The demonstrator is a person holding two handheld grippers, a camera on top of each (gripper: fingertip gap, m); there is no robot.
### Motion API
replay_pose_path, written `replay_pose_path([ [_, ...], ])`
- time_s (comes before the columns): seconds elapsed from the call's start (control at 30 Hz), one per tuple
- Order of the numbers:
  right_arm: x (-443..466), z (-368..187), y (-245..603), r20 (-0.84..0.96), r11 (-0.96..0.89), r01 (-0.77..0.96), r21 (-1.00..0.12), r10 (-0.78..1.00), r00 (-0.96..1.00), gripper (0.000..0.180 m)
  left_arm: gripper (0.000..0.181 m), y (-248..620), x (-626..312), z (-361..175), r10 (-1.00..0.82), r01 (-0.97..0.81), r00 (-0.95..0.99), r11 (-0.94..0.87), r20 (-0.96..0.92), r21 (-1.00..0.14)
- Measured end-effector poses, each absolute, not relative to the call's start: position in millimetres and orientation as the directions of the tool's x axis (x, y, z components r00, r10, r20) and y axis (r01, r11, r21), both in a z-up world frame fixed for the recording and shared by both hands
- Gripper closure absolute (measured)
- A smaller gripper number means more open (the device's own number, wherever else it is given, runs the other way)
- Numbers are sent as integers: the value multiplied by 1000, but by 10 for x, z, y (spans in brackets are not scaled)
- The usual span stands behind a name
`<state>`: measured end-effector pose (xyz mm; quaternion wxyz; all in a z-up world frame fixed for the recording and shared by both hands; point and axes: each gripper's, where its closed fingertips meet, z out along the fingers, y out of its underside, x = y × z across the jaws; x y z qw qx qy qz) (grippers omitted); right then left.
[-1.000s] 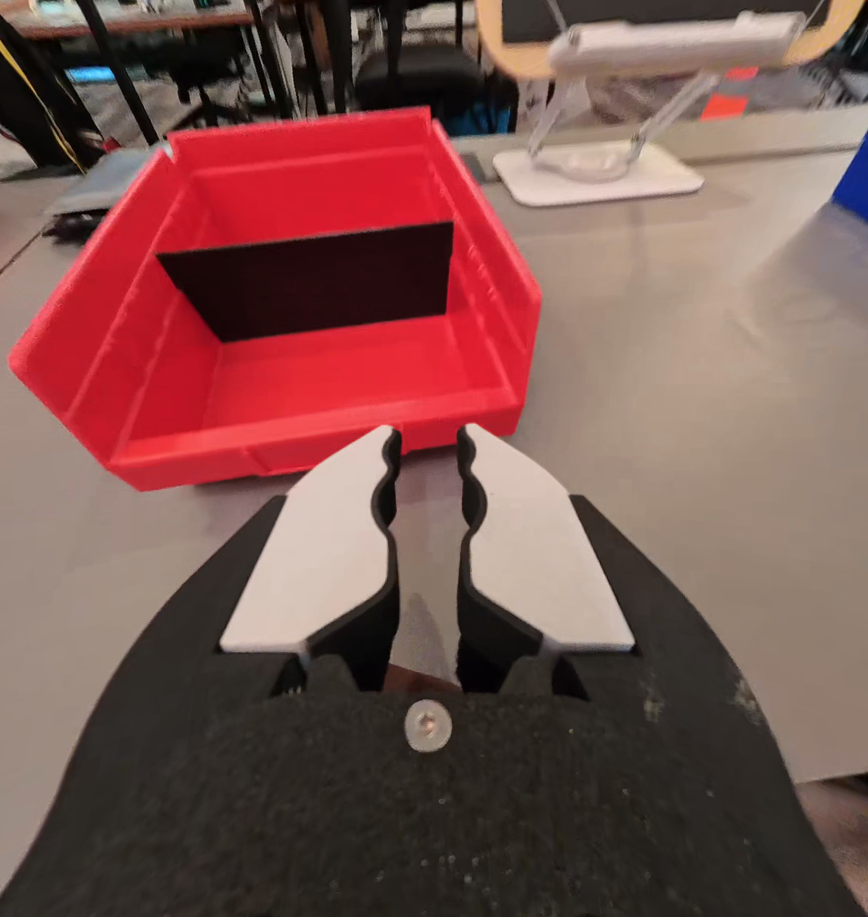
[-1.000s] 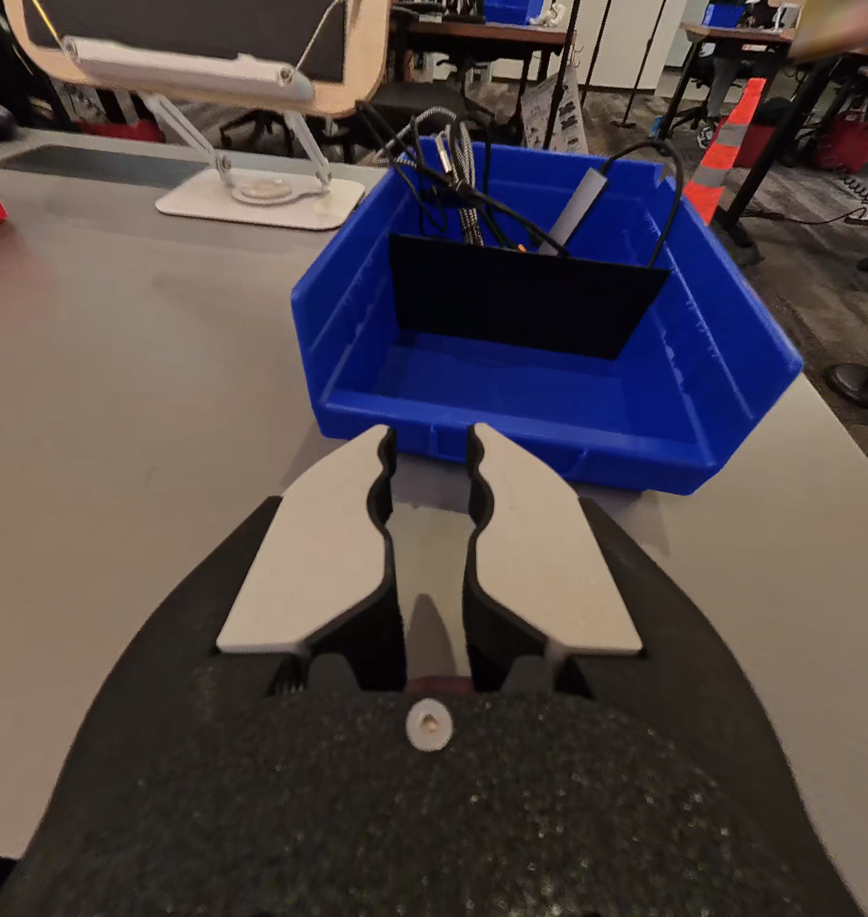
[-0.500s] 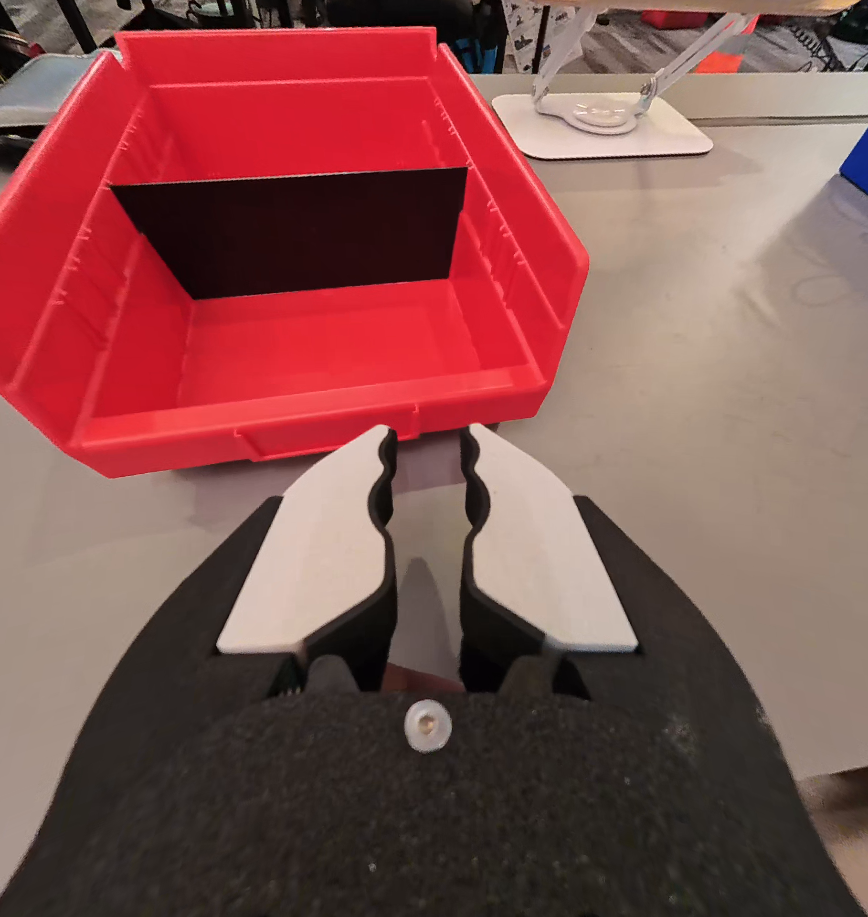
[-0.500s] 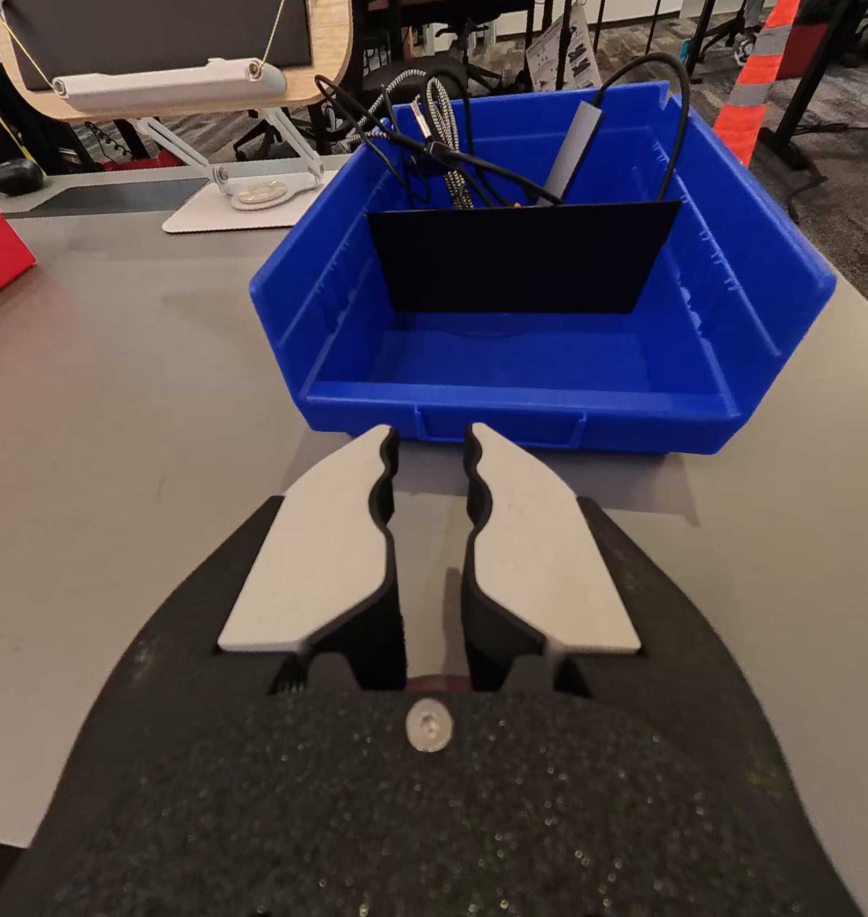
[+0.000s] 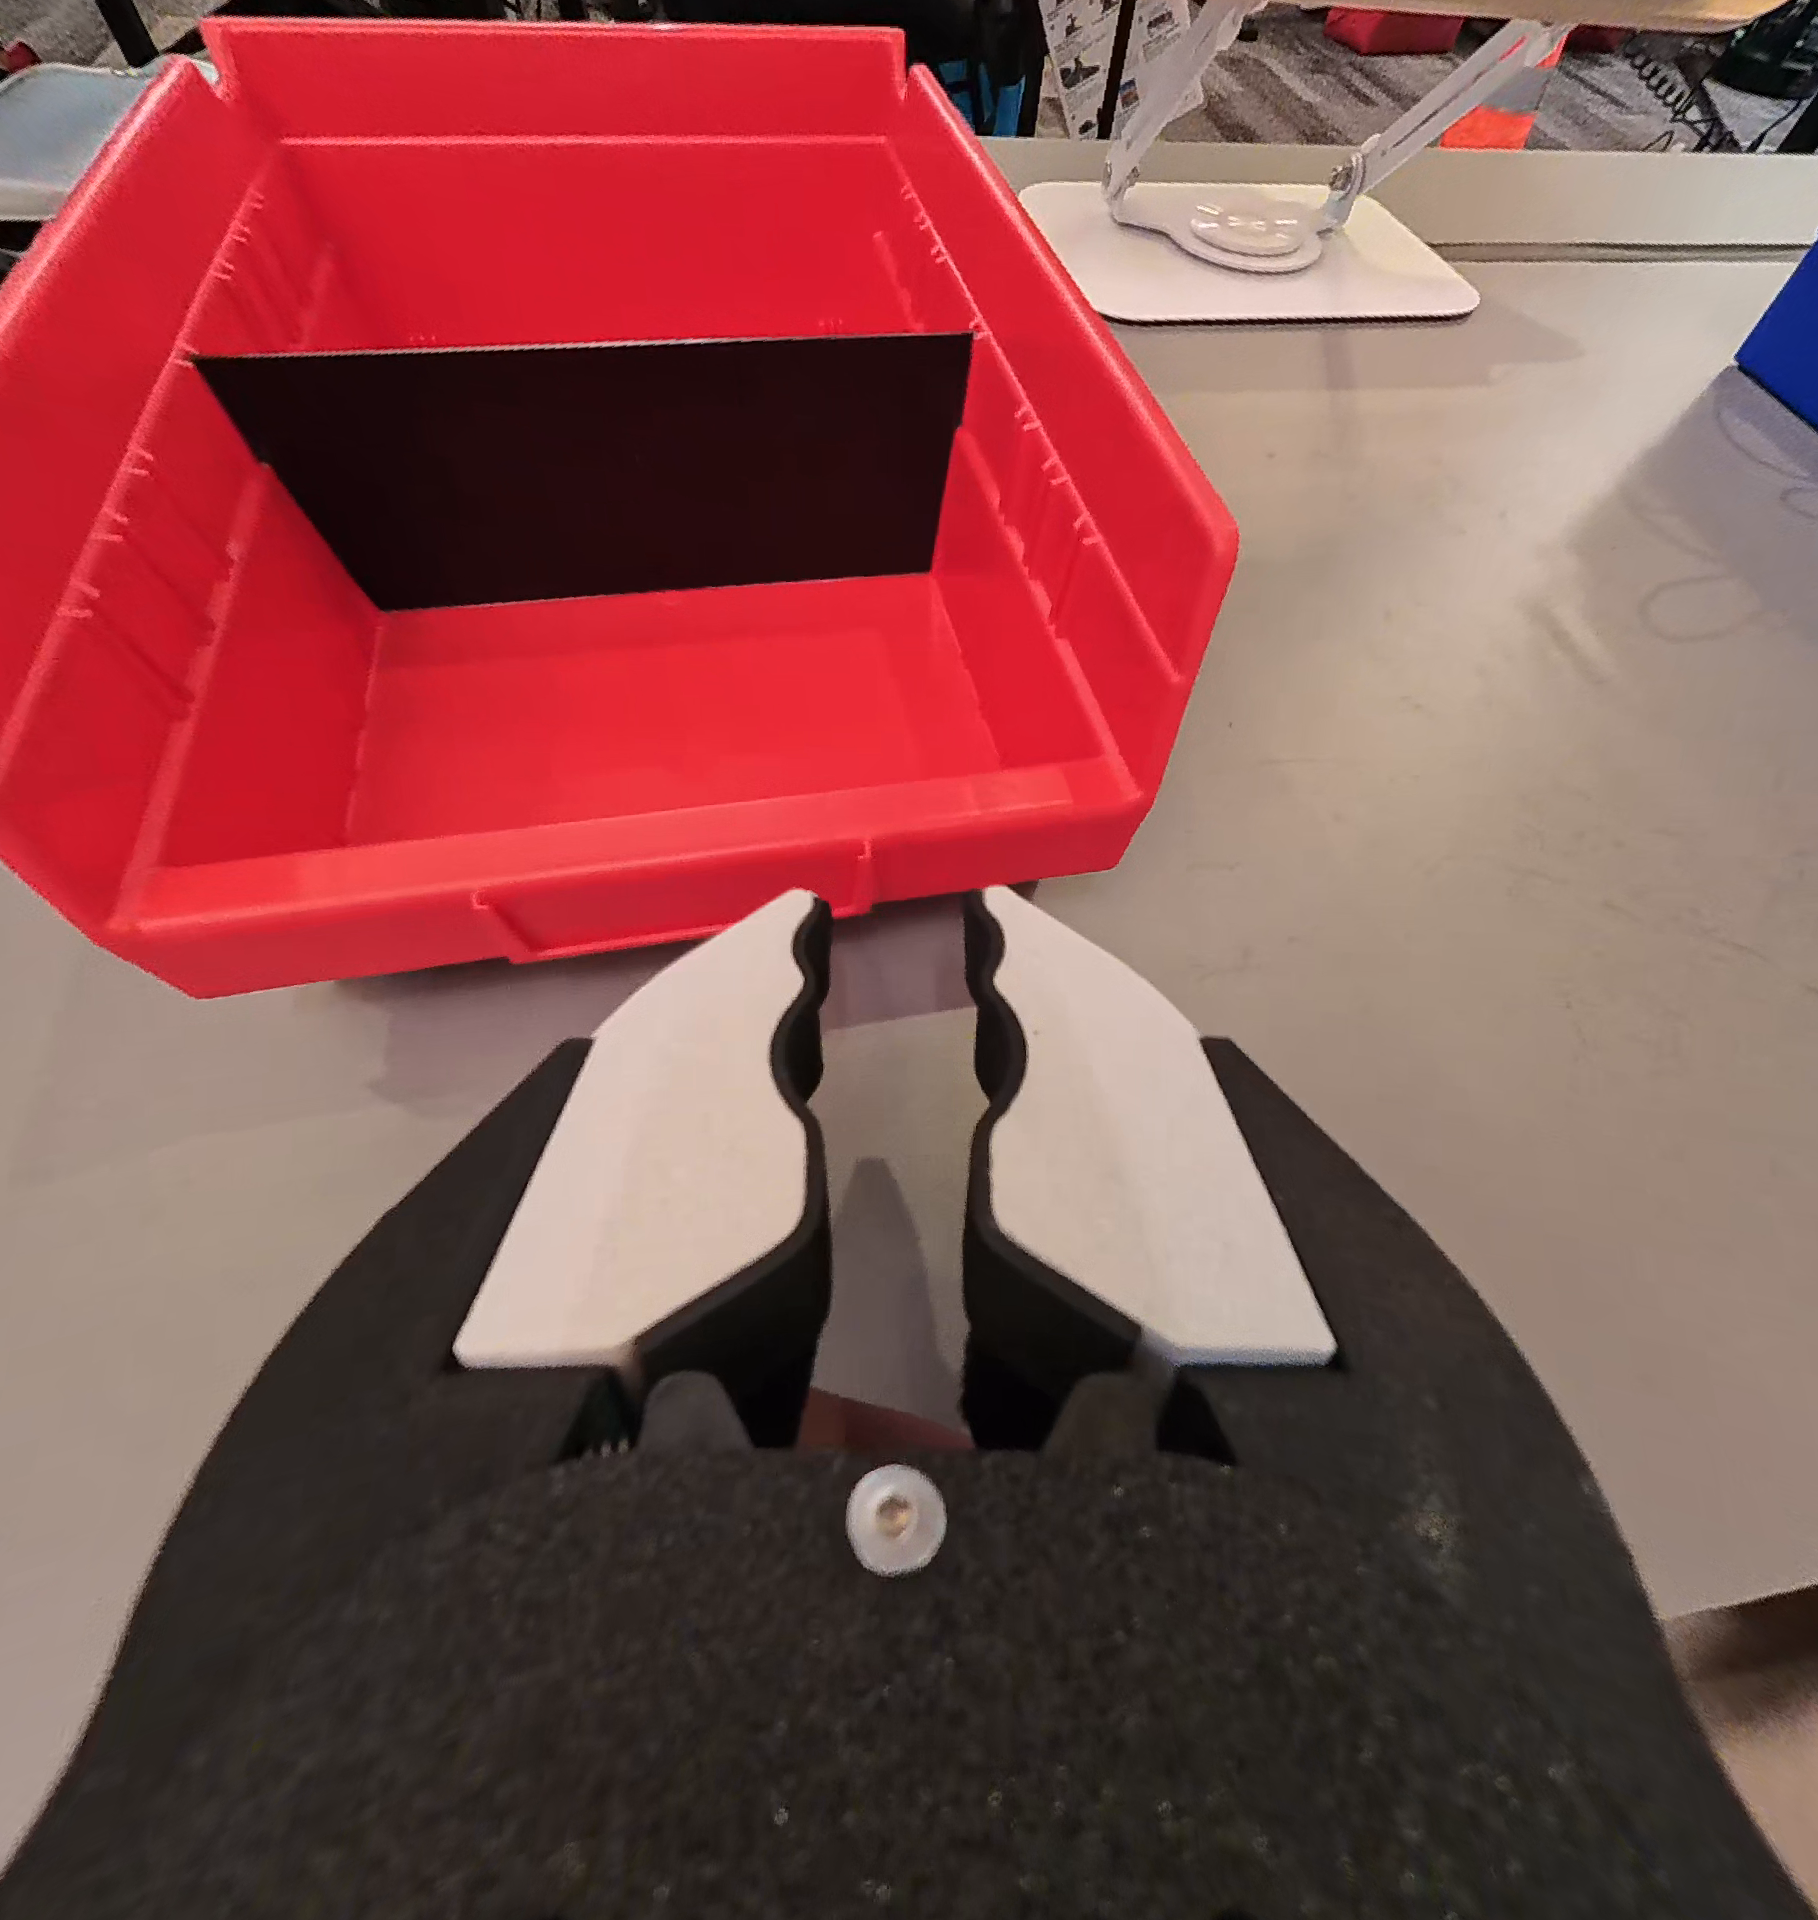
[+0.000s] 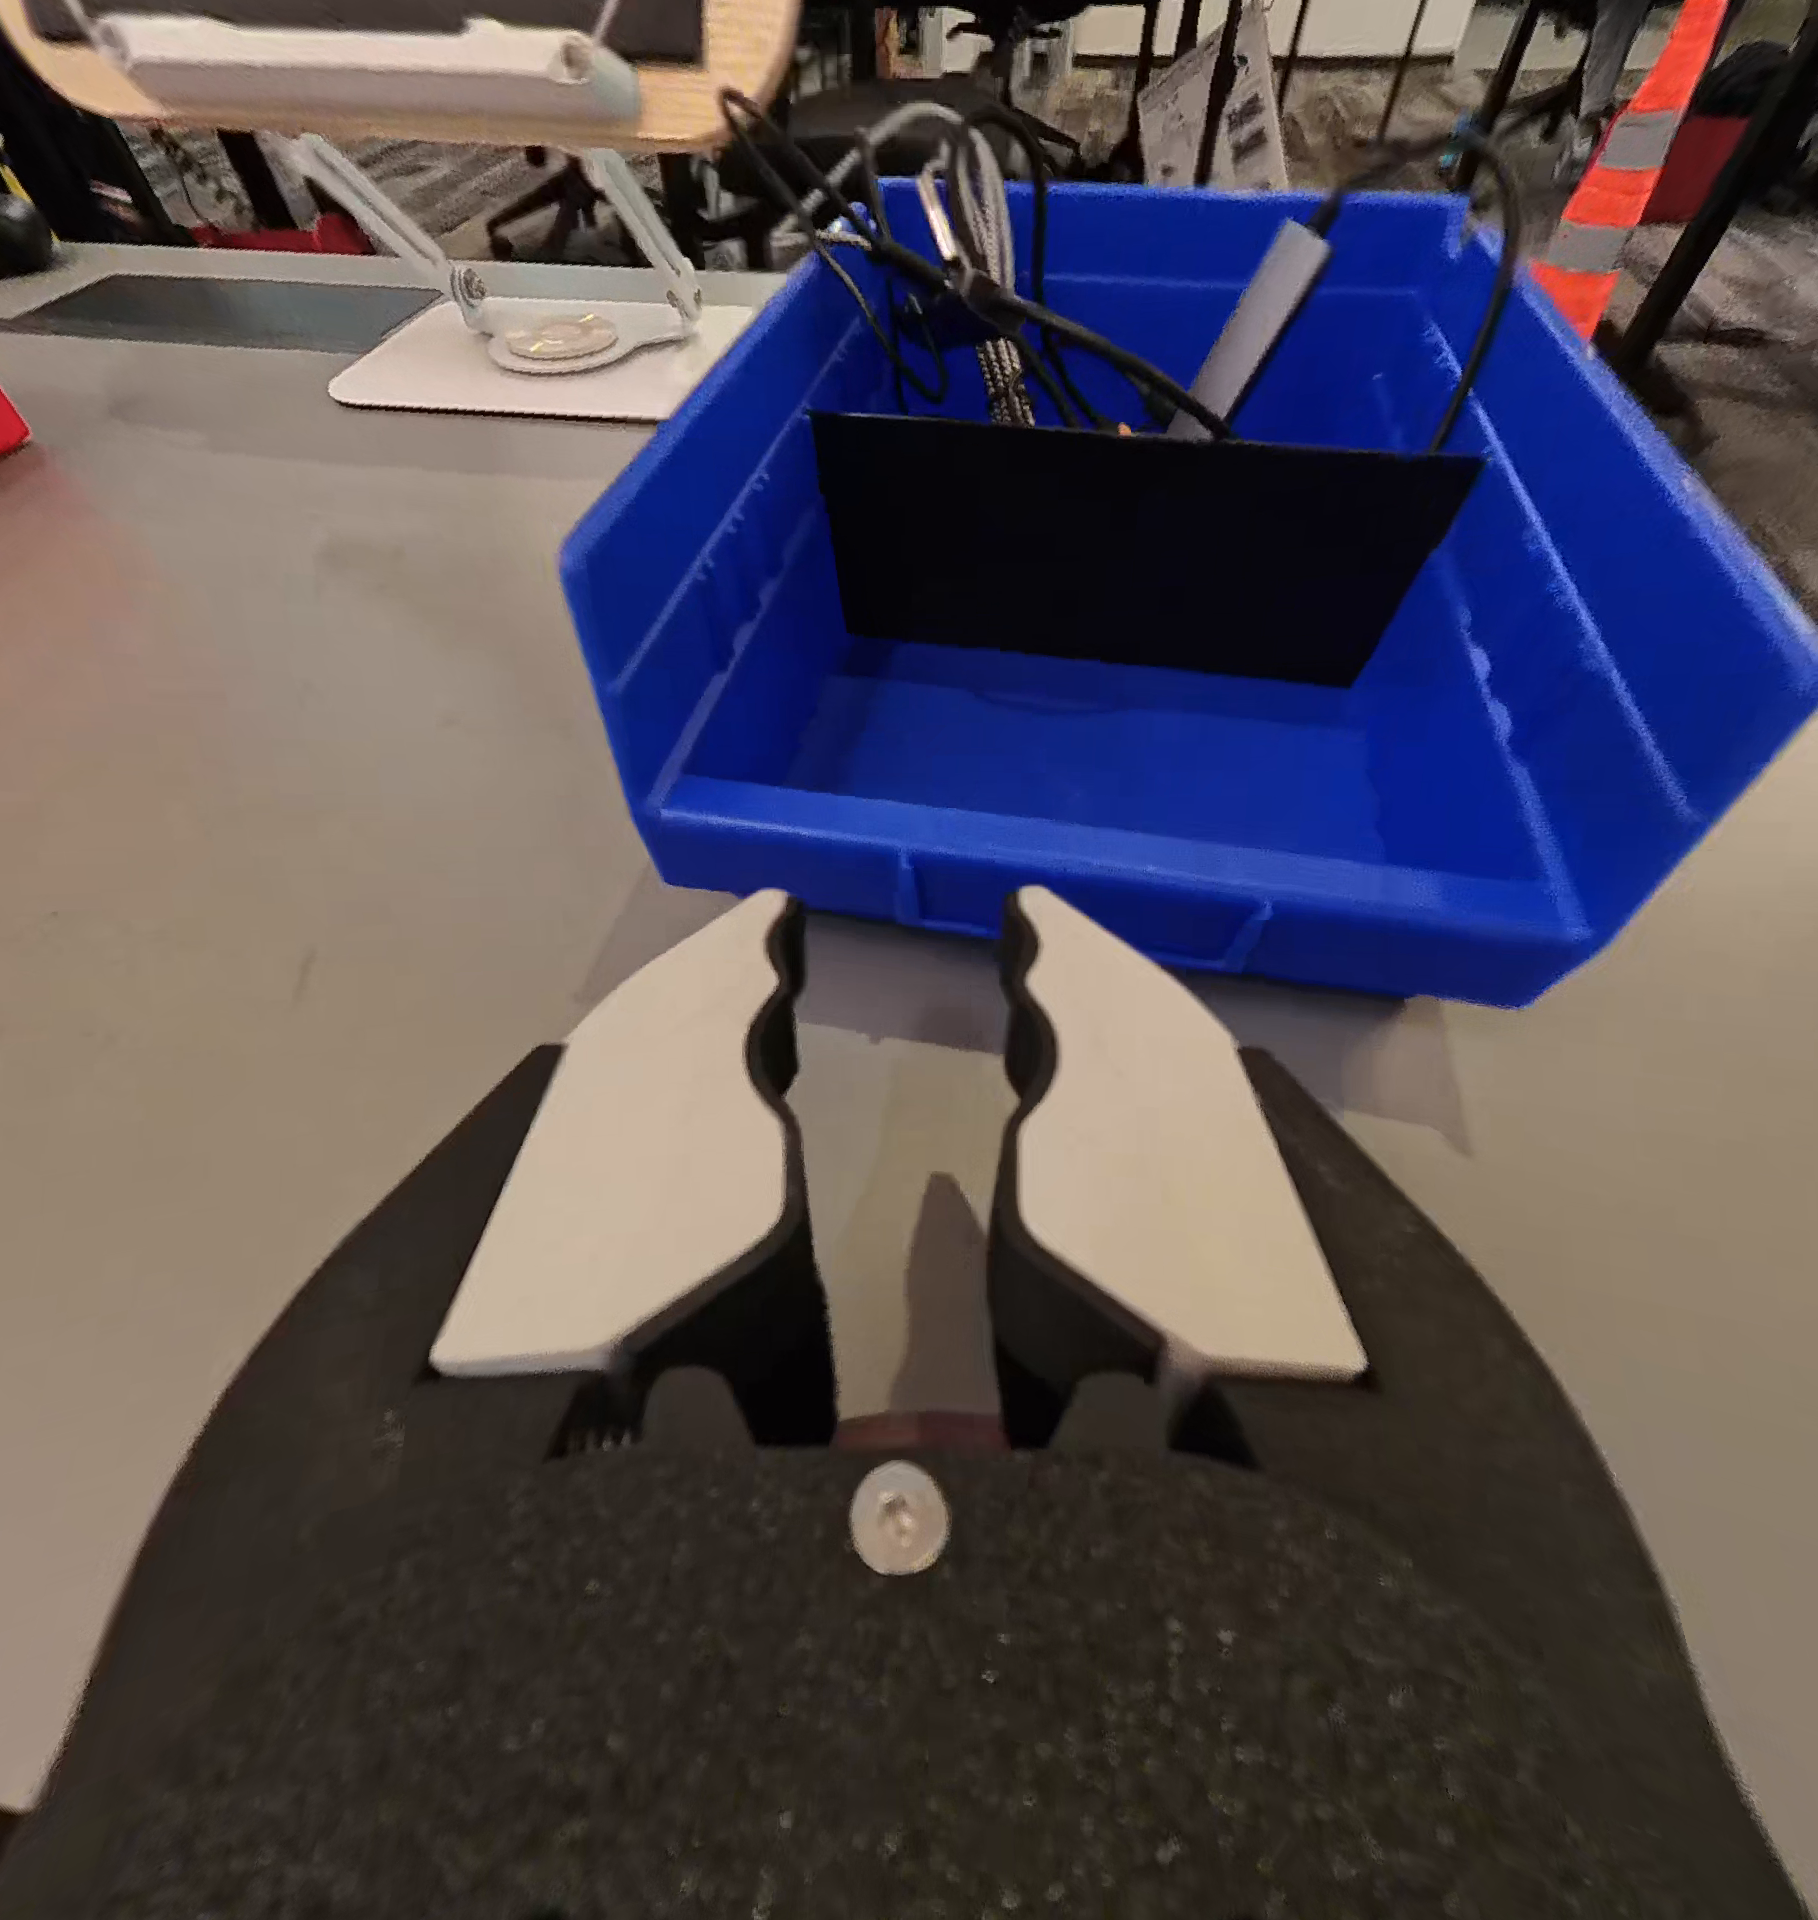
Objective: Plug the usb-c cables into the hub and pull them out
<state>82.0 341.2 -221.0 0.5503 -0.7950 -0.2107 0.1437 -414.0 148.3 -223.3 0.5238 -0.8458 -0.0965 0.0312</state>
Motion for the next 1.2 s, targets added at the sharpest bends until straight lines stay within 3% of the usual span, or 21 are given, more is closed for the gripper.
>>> replay_pose_path([
  [0.07,631,-2233,3379,66,-278,252,-927,541,838,129,157,1493,-4114,-2244,186,124,982,-437,45,-891],
  [0.2,151,-2121,3384,124,-208,309,-928,609,783,125,157,1519,-4043,-2260,166,123,985,-445,53,-887],
  [0.27,25,-2072,3492,135,-210,312,-926,587,798,114,157,1523,-4002,-2274,153,118,987,-452,53,-884],
  [0.47,-301,-2249,3676,-37,-412,228,-882,543,839,113,157,1509,-3966,-2270,145,104,989,-451,43,-886],
  [0.57,-458,-2235,3606,-68,-405,211,-890,575,815,98,157,1519,-3945,-2268,138,107,989,-448,50,-888],
  [0.67,-690,-2226,3352,-80,-370,281,-886,718,691,102,157,1540,-3861,-2251,111,82,993,-442,36,-893],
  [0.73,-728,-2110,3152,-78,-322,300,-898,787,612,138,156,1569,-3767,-2232,80,50,997,-434,16,-899],
  [0.8,-636,-1876,3059,-59,-270,257,-928,787,614,126,155,1610,-3620,-2193,34,18,999,-418,4,-908],
  [0.9,-242,-1495,3082,59,-170,242,-955,692,720,124,154,1721,-3257,-2083,-56,39,996,-359,64,-932],
  [1.0,326,-1314,3126,92,-158,191,-969,486,869,121,152,1964,-2639,-1962,-226,96,959,-301,169,-949],
  [1.1,641,-1573,3036,-32,-234,59,-971,366,930,119,145,2285,-1993,-1984,-362,81,909,-335,207,-939],
  [1.2,778,-1941,3057,-29,-303,59,-951,277,960,119,140,2645,-1444,-1974,-455,13,871,-352,183,-936],
])
